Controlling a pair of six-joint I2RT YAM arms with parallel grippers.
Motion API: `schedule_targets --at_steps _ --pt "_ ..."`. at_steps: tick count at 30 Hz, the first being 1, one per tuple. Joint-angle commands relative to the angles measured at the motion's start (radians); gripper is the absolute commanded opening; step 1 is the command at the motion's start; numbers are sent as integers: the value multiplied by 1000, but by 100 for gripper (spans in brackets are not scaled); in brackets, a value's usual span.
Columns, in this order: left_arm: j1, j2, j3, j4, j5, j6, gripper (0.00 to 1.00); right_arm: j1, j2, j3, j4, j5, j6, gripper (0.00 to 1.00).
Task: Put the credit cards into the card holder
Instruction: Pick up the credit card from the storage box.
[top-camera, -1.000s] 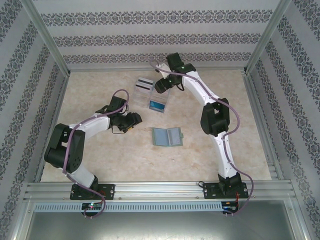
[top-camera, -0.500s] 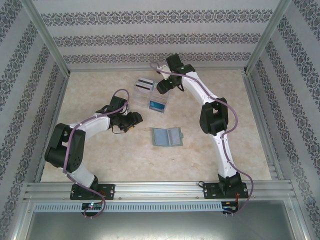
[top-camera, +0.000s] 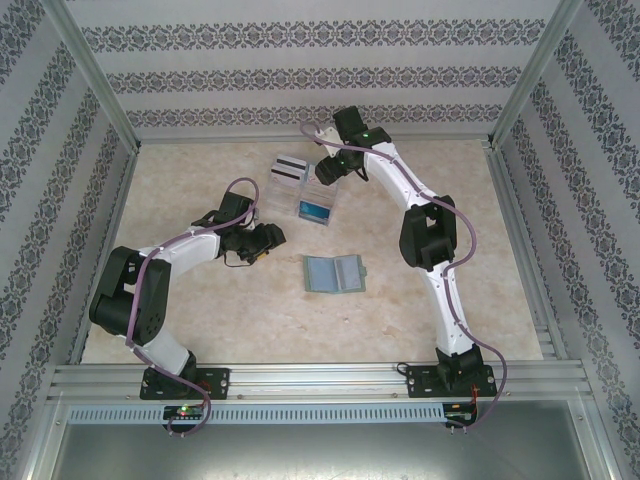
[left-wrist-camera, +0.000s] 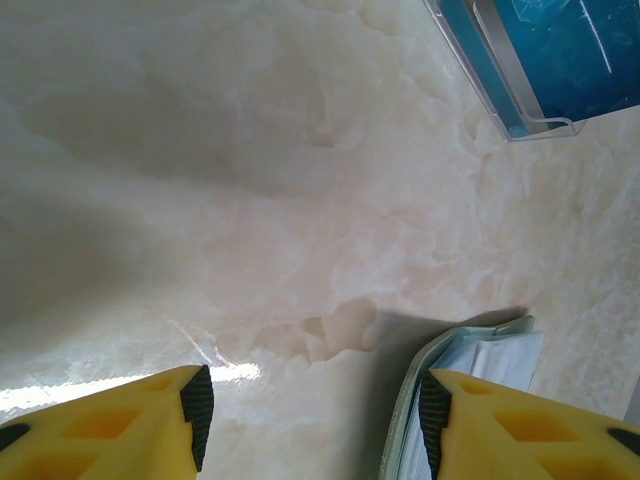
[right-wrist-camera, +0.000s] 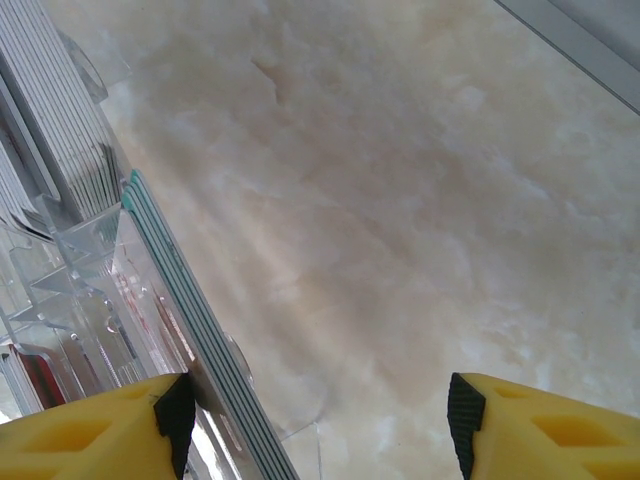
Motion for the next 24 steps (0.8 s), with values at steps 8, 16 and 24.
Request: schedule_targets --at_steps 8,16,24 --pt "1 0 17 15 22 4 58 -22 -57 32 6 21 21 65" --pt "1 2 20 19 26 3 59 -30 -70 40 3 13 31 57" --pt "2 0 16 21 28 3 59 -40 -70 44 -4 -4 39 48"
